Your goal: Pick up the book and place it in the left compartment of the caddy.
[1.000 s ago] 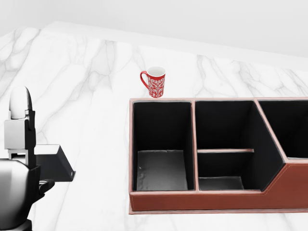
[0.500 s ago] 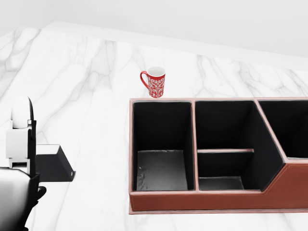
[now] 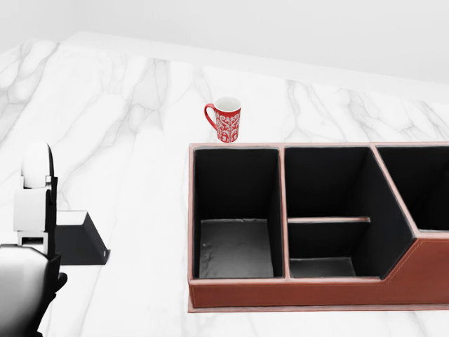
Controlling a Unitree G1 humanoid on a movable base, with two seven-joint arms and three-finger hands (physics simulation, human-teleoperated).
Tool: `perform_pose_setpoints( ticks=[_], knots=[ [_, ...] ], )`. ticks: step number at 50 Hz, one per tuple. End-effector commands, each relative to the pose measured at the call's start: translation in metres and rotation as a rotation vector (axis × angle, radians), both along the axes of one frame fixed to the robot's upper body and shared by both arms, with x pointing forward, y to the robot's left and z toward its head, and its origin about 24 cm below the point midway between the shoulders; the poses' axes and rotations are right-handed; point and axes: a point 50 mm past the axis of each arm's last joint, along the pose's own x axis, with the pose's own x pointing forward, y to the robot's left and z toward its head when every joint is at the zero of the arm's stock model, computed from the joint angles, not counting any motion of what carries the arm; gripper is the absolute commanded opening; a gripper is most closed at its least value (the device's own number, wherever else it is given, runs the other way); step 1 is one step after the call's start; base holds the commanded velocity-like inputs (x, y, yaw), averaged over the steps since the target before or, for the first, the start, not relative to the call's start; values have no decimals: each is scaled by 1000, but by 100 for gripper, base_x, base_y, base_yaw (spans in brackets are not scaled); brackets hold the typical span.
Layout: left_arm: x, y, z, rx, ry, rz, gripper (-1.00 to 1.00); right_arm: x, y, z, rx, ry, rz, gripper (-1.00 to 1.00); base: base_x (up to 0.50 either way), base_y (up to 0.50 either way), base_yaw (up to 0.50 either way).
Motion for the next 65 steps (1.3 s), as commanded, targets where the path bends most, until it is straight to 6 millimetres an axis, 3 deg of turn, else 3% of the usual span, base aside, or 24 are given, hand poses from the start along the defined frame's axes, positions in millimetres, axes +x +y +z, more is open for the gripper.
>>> perform_pose_setpoints(
  ticks=[1,10,23,33,38,40,58,65],
  knots=[
    [1,-1,13,21,-34,-1,100,4,2,-4,-5,20,10,100,0,0,0],
    [26,4,-6,14,118,-3,100,4,1,-6,1,27,7,100,0,0,0],
    [41,4,-4,22,185,-18,100,3,1,-4,2,22,3,100,0,0,0],
    [72,12,-33,-4,365,1,100,4,0,-4,4,21,3,100,0,0,0],
    [72,13,-33,-5,366,1,100,4,0,-4,4,21,3,100,0,0,0],
    [82,12,-44,11,400,31,100,5,0,-6,8,26,5,100,0,0,0],
    [112,25,-72,-80,531,86,100,5,-1,-6,12,25,9,100,0,0,0],
    [118,31,-72,-81,518,124,100,5,-2,-6,17,22,7,100,0,0,0]
  ],
)
